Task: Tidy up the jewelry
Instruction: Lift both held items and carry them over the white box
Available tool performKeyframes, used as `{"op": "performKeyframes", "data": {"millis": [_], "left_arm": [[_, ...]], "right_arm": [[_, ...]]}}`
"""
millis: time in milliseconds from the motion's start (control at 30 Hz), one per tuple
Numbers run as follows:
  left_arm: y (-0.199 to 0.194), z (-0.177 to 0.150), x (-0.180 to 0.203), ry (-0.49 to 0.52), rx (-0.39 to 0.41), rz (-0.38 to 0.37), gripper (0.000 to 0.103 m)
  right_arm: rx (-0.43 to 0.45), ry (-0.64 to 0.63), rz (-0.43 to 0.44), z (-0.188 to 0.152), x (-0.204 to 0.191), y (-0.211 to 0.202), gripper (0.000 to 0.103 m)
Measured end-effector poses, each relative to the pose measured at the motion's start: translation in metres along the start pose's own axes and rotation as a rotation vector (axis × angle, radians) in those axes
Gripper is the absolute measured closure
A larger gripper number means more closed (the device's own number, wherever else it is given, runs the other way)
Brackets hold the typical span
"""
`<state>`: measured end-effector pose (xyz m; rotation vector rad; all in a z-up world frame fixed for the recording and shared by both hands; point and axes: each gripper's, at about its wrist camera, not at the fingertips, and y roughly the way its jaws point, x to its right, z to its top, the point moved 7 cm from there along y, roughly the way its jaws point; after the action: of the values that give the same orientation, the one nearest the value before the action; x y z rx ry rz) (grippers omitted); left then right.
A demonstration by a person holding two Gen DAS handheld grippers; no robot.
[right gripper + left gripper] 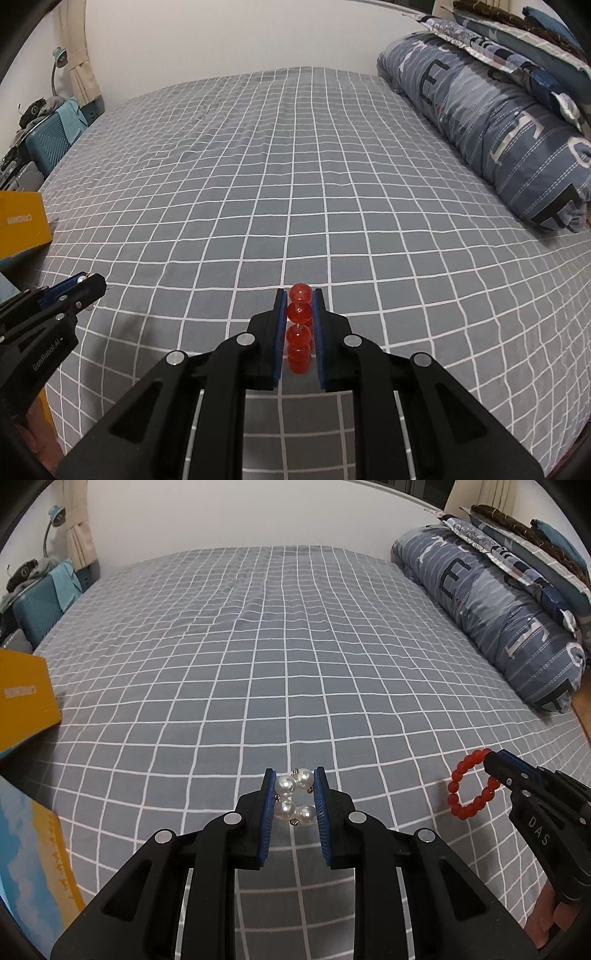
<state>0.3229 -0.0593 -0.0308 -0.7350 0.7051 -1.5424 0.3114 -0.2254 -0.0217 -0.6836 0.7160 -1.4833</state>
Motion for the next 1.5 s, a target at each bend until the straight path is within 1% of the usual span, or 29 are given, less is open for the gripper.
{"op": "performKeyframes", "data": {"millis": [200,367,633,800,1167,1333,1500], "left_arm": [[-0.020,-0.005,-0.007,0.003,0.012,0.012,0.083],[-0.043,-0.012,-0.015,0.002,0.029,0.026,0.083],[-0.075,-0.032,-0.040,-0.019,0.038,0.044,0.083],[-0.099,-0.044,-0.067,-0.049,0.054,0.061,0.083],[-0.165,-0.065,-0.138,-0.133,0.104,0.119,0.083],[-0.191,-0.079,-0.181,-0.187,0.126,0.172,0.083],[-0.203,-0.096,-0.222,-0.238,0.120,0.216,0.083]], "right_arm": [[0.006,0.000,-0.002,-0.008,0.002,-0.016,0.090],[0.018,0.014,0.015,-0.015,-0.001,-0.032,0.090],[0.045,0.000,0.026,-0.028,-0.024,-0.063,0.090],[0.085,-0.034,0.047,-0.029,-0.056,-0.089,0.090],[0.148,-0.127,0.167,-0.023,-0.152,-0.131,0.090],[0.173,-0.160,0.214,-0.024,-0.197,-0.147,0.090],[0.188,-0.204,0.269,-0.026,-0.245,-0.162,0.090]]}}
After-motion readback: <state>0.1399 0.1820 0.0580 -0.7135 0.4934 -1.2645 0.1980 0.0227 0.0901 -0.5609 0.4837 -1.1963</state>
